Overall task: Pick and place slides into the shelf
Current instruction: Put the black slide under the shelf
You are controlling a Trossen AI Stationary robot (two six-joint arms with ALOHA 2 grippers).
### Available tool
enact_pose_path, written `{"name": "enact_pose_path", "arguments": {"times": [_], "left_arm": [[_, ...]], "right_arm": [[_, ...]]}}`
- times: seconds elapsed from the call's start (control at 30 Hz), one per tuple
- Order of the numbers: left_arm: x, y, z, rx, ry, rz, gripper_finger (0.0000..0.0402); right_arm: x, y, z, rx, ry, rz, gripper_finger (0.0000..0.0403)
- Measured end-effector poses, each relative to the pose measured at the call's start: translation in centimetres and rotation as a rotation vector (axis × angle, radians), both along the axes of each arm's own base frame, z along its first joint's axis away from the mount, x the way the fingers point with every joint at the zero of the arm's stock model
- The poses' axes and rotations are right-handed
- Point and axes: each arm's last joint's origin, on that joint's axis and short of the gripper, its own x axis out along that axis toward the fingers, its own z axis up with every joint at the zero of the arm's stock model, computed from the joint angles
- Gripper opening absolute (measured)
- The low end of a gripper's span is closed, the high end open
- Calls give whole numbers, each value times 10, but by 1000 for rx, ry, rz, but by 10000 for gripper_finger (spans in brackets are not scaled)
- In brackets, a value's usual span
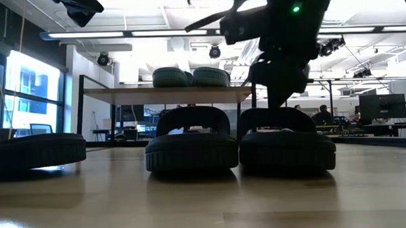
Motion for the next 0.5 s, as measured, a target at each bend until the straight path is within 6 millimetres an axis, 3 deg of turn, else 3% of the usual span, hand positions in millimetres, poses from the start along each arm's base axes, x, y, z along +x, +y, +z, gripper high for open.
{"name": "enact_pose_path", "arguments": {"times": [0.27,0.5], "left_arm": [[0,0,0,0,0,0,1],[0,0,0,0,0,0,1]], "right_arm": [[10,-22,-2,14,18,-26,114],[7,-34,-22,40,37,-57,114]]}}
